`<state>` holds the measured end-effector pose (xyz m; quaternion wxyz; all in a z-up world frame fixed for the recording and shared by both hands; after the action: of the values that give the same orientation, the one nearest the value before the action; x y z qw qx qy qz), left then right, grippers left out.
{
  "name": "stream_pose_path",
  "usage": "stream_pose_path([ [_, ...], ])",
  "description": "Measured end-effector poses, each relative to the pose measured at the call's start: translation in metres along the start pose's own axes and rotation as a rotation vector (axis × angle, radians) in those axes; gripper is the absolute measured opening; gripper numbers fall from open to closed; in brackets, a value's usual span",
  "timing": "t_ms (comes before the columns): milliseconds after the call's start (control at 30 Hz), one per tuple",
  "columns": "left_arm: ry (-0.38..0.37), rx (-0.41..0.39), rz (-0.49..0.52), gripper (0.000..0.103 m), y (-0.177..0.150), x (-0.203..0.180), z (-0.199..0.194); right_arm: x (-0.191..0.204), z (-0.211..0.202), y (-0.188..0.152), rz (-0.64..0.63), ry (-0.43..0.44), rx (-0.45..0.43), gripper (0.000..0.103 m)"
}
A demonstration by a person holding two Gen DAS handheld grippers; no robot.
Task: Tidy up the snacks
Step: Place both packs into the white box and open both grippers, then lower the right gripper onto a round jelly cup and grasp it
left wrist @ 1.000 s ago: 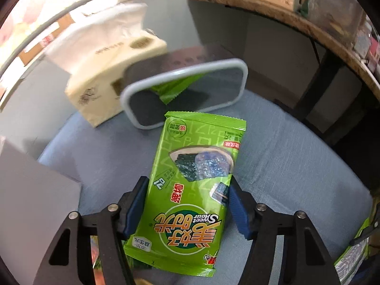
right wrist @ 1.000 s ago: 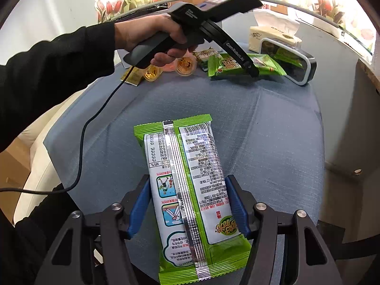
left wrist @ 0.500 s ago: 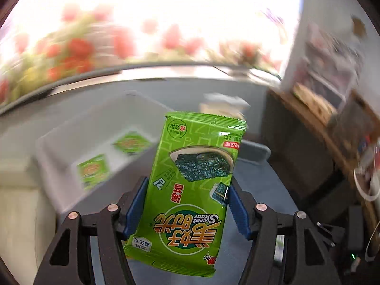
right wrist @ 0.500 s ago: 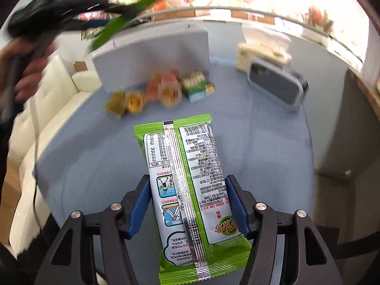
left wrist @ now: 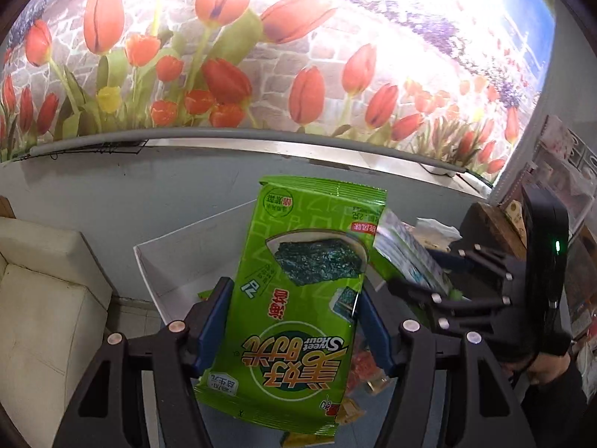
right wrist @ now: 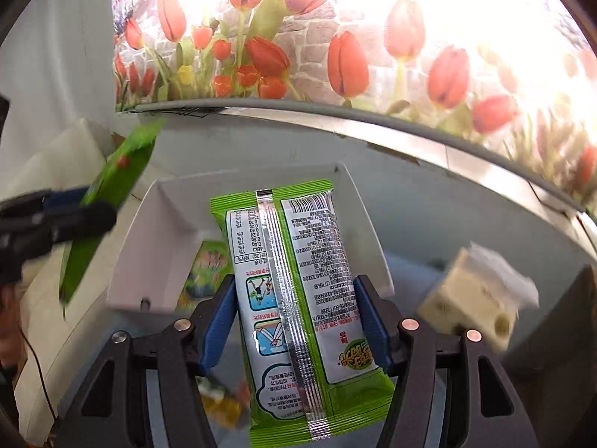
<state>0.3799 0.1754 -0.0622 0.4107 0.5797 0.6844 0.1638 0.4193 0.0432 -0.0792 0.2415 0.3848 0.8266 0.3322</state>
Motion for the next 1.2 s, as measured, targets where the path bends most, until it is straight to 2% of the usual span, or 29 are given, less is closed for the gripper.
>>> stream_pose_path([
  [100, -0.013, 0.012, -0.042, 0.069, 0.009, 0.020, 0.009, 0.007, 0.020, 0.025, 0.011, 0.035, 0.014, 0.067],
  [200, -0.013, 0.018, -0.054, 0.070, 0.018, 0.035, 0.016, 0.010, 0.047, 0.037, -0.011, 0.010, 0.035, 0.067],
  [333, 0.006, 0.015, -0.053, 0.077, 0.023, 0.051, 0.020, 0.018, 0.065, 0.049, 0.011, 0.045, 0.037, 0.071],
  [400, 0.029, 0.026, -0.044, 0.082, 0.023, 0.058, 0.025, 0.019, 0.074, 0.053, 0.031, 0.055, 0.047, 0.085],
  [433, 0.055, 0.042, -0.044, 0.094, 0.021, 0.063, 0.028, 0.018, 0.078, 0.052, 0.034, 0.039, 0.053, 0.099],
  [467, 0.067, 0.049, -0.047, 0.099, 0.019, 0.066, 0.030, 0.016, 0.080, 0.051, 0.029, 0.016, 0.055, 0.103],
  [533, 0.058, 0.022, -0.043, 0.102, 0.016, 0.070, 0.028, 0.012, 0.080, 0.049, 0.031, 0.006, 0.046, 0.103],
  [733, 0.036, 0.045, -0.028, 0.102, 0.008, 0.068, 0.032, 0.000, 0.063, 0.039, 0.049, 0.022, 0.009, 0.103],
  [933, 0.025, 0.033, -0.002, 0.102, -0.002, 0.050, 0.019, -0.018, 0.025, 0.007, 0.080, 0.017, -0.035, 0.103],
  [1100, 0.037, 0.000, 0.047, 0.102, -0.033, 0.024, 0.000, -0.029, -0.003, -0.054, 0.132, 0.005, -0.024, 0.103],
  [1200, 0.017, -0.012, 0.077, 0.103, -0.068, 0.002, -0.008, -0.030, -0.014, -0.100, 0.151, -0.033, -0.013, 0.103],
])
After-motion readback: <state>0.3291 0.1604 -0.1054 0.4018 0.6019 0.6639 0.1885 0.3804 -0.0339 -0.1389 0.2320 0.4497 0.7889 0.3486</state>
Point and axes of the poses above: each gripper's, at about its wrist camera, not at the fingertips, and z roughly the way its jaws point, x to its left, y to its top, the point moved 8 cm from there along z, roughly the way its jaws point, and after that the axes turned 11 degrees about -y, right-handed, at the moved point
